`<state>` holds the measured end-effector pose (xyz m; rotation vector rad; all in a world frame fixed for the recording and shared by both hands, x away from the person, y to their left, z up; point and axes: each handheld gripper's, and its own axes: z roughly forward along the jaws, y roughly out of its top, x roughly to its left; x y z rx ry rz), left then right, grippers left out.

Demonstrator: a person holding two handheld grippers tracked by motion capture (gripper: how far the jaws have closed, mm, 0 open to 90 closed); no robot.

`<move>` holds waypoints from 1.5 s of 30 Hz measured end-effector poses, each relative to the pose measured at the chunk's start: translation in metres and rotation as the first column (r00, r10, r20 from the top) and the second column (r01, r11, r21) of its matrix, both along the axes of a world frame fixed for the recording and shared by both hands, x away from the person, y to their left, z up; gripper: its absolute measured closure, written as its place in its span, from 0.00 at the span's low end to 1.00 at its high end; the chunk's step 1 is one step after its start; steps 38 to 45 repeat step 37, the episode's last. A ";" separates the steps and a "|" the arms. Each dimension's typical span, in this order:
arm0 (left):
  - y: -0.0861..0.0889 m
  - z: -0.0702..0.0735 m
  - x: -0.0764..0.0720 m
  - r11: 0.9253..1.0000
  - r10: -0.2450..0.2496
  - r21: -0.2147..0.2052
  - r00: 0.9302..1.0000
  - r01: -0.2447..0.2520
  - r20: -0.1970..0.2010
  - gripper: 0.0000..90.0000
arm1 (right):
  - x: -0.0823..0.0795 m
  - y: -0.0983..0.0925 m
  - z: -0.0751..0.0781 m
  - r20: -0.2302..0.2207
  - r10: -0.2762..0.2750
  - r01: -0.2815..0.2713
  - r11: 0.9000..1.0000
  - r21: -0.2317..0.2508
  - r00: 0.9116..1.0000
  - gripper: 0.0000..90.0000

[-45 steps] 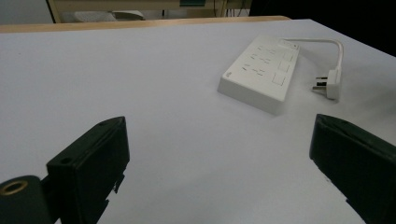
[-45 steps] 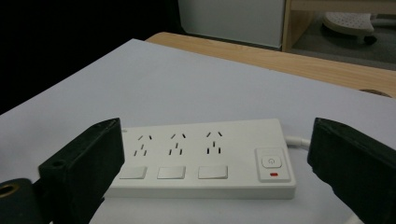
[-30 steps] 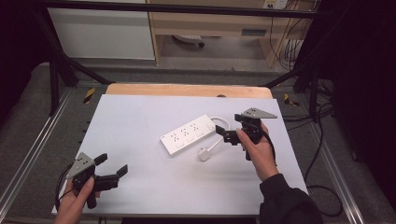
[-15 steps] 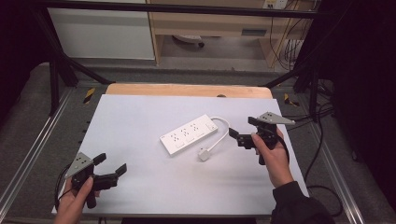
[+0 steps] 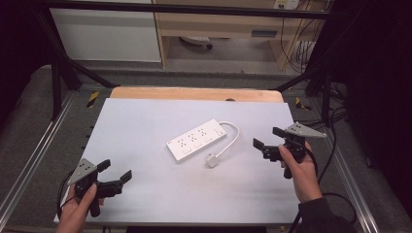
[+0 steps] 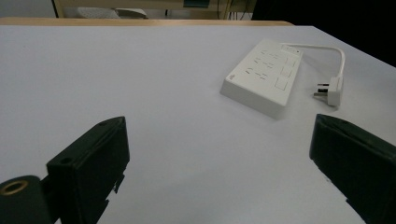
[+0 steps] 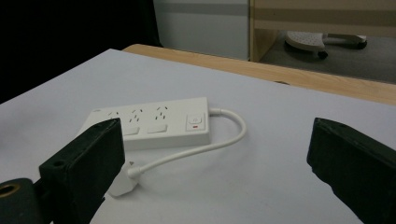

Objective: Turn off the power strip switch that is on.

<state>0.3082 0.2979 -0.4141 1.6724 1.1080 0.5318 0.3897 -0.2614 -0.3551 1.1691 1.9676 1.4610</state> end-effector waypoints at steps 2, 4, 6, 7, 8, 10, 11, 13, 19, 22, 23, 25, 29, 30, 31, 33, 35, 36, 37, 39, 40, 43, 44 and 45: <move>0.000 0.000 0.000 1.000 0.002 -0.002 1.000 -0.002 -0.001 0.05 | -0.004 -0.004 -0.002 0.003 -0.005 0.005 1.000 -0.004 1.000 0.05; 0.000 0.000 0.000 1.000 0.002 -0.002 1.000 -0.002 -0.001 0.05 | -0.008 -0.009 -0.005 0.007 -0.011 0.011 1.000 -0.005 1.000 0.05; 0.000 0.000 0.000 1.000 0.002 -0.002 1.000 -0.002 -0.002 0.05 | -0.012 -0.013 -0.009 0.022 -0.020 0.020 1.000 -0.009 1.000 0.06; 0.000 0.000 0.000 1.000 0.001 -0.003 1.000 -0.001 -0.002 0.05 | -0.014 -0.015 -0.011 0.024 -0.026 0.026 1.000 -0.005 0.999 0.06; 0.000 0.000 0.000 1.000 0.002 -0.004 1.000 -0.002 -0.003 0.05 | -0.015 -0.017 -0.014 0.027 -0.032 0.032 0.999 0.001 0.999 0.05; 0.000 0.000 0.001 1.000 0.004 -0.002 1.000 -0.004 -0.002 0.05 | -0.019 -0.021 -0.018 0.031 -0.046 0.045 0.999 0.014 0.998 0.06; 0.000 -0.001 0.000 1.000 0.004 -0.002 1.000 -0.004 -0.002 0.05 | -0.020 -0.022 -0.021 0.035 -0.047 0.046 0.999 0.021 0.998 0.06; 0.000 -0.001 0.000 1.000 0.004 -0.004 1.000 -0.004 -0.003 0.05 | -0.022 -0.025 -0.027 0.039 -0.052 0.051 0.998 0.031 0.998 0.05; 0.001 -0.001 0.001 1.000 0.005 -0.010 1.000 -0.005 -0.007 0.05 | -0.025 -0.028 -0.046 0.022 -0.070 0.070 0.997 0.016 0.997 0.05; 0.001 -0.001 0.000 1.000 0.004 -0.009 1.000 -0.004 -0.004 0.05 | -0.027 -0.028 -0.054 0.017 -0.072 0.072 0.997 0.013 0.997 0.05; 0.001 -0.001 0.001 1.000 0.004 -0.010 1.000 -0.004 -0.004 0.05 | -0.028 -0.027 -0.057 0.013 -0.070 0.070 0.997 0.011 0.997 0.05; 0.001 -0.001 0.001 1.000 0.003 -0.009 1.000 -0.003 -0.006 0.05 | -0.029 -0.025 -0.063 0.004 -0.064 0.064 0.998 0.003 0.998 0.05; 0.001 -0.001 0.001 1.000 0.003 -0.010 1.000 -0.003 -0.004 0.05 | -0.030 -0.019 -0.073 -0.021 -0.048 0.048 0.999 -0.011 0.999 0.05; 0.001 -0.001 0.001 1.000 0.003 -0.010 1.000 -0.003 -0.003 0.05 | -0.029 -0.017 -0.076 -0.024 -0.044 0.044 0.999 -0.016 0.999 0.05; 0.001 -0.001 0.001 1.000 0.002 -0.010 1.000 -0.002 -0.003 0.05 | -0.029 -0.015 -0.080 -0.029 -0.043 0.042 0.999 -0.021 0.999 0.05; 0.001 0.000 0.001 1.000 0.002 -0.011 1.000 -0.002 -0.003 0.05 | -0.029 -0.011 -0.087 -0.062 -0.023 0.019 0.998 -0.057 0.998 0.05; 0.000 -0.001 0.001 1.000 0.000 -0.010 1.000 0.000 -0.004 0.05 | -0.027 -0.007 -0.091 -0.094 -0.014 0.006 0.997 -0.078 0.995 0.05; 0.000 -0.001 0.001 1.000 0.001 -0.011 1.000 -0.001 -0.004 0.05 | -0.026 -0.005 -0.093 -0.103 -0.013 0.004 0.996 -0.088 0.995 0.05; 0.000 -0.001 0.001 1.000 0.000 -0.011 1.000 0.000 -0.003 0.05 | -0.025 -0.004 -0.094 -0.110 -0.015 0.004 0.996 -0.094 0.994 0.05; 0.000 -0.001 0.001 1.000 0.000 -0.011 1.000 0.000 -0.003 0.05 | -0.025 -0.004 -0.094 -0.110 -0.015 0.004 0.996 -0.094 0.994 0.05; 0.000 -0.001 0.001 1.000 0.000 -0.011 1.000 0.000 -0.003 0.05 | -0.025 -0.004 -0.094 -0.110 -0.015 0.004 0.996 -0.094 0.994 0.05; 0.000 -0.001 0.001 1.000 0.000 -0.011 1.000 0.000 -0.003 0.05 | -0.025 -0.004 -0.094 -0.110 -0.015 0.004 0.996 -0.094 0.994 0.05; 0.000 -0.001 0.001 1.000 0.000 -0.011 1.000 0.000 -0.003 0.05 | -0.025 -0.004 -0.094 -0.110 -0.015 0.004 0.996 -0.094 0.994 0.05; 0.000 -0.001 0.001 1.000 0.000 -0.011 1.000 0.000 -0.003 0.05 | -0.025 -0.004 -0.094 -0.110 -0.015 0.004 0.996 -0.094 0.994 0.05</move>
